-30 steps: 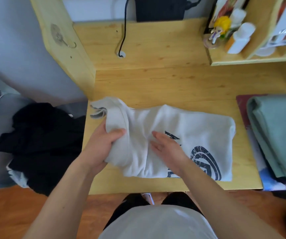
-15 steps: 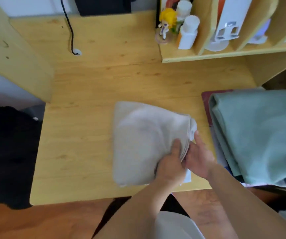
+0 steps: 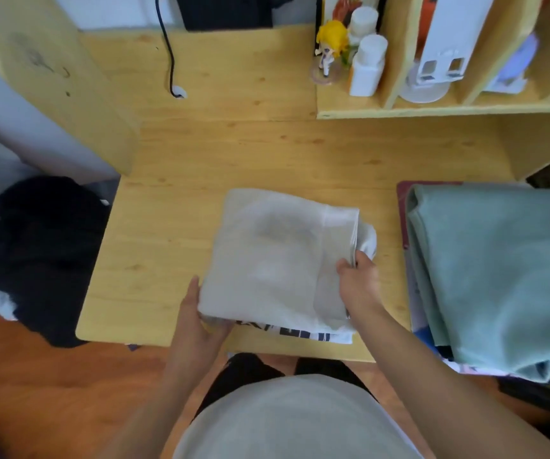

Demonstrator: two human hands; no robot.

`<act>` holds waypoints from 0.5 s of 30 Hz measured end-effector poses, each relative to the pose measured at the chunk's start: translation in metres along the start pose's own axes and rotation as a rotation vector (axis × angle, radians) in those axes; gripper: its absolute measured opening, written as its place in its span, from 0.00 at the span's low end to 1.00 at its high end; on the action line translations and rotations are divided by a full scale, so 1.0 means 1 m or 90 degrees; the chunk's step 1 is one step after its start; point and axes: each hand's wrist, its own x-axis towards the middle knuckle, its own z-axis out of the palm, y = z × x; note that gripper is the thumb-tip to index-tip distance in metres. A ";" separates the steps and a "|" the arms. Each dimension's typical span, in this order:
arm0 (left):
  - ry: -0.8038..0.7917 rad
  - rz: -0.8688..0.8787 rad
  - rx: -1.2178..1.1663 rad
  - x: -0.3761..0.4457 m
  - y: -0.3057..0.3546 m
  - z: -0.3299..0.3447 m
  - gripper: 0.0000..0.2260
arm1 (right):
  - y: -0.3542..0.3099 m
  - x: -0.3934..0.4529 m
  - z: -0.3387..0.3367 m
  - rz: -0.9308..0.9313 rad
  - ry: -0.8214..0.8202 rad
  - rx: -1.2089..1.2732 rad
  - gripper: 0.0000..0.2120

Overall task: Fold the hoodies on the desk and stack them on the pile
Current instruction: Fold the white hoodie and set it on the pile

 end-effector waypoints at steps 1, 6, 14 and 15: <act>0.015 0.000 -0.032 0.008 0.005 0.002 0.47 | 0.003 -0.001 0.000 -0.003 0.020 -0.020 0.06; -0.005 0.246 0.279 0.030 -0.008 0.004 0.37 | 0.025 0.002 -0.001 0.036 0.055 -0.102 0.05; -0.087 0.291 0.492 0.038 -0.005 -0.006 0.39 | 0.042 -0.010 -0.010 0.101 0.057 0.151 0.08; -0.087 0.314 0.523 0.038 -0.003 -0.008 0.37 | 0.040 -0.008 -0.009 0.106 0.058 0.155 0.09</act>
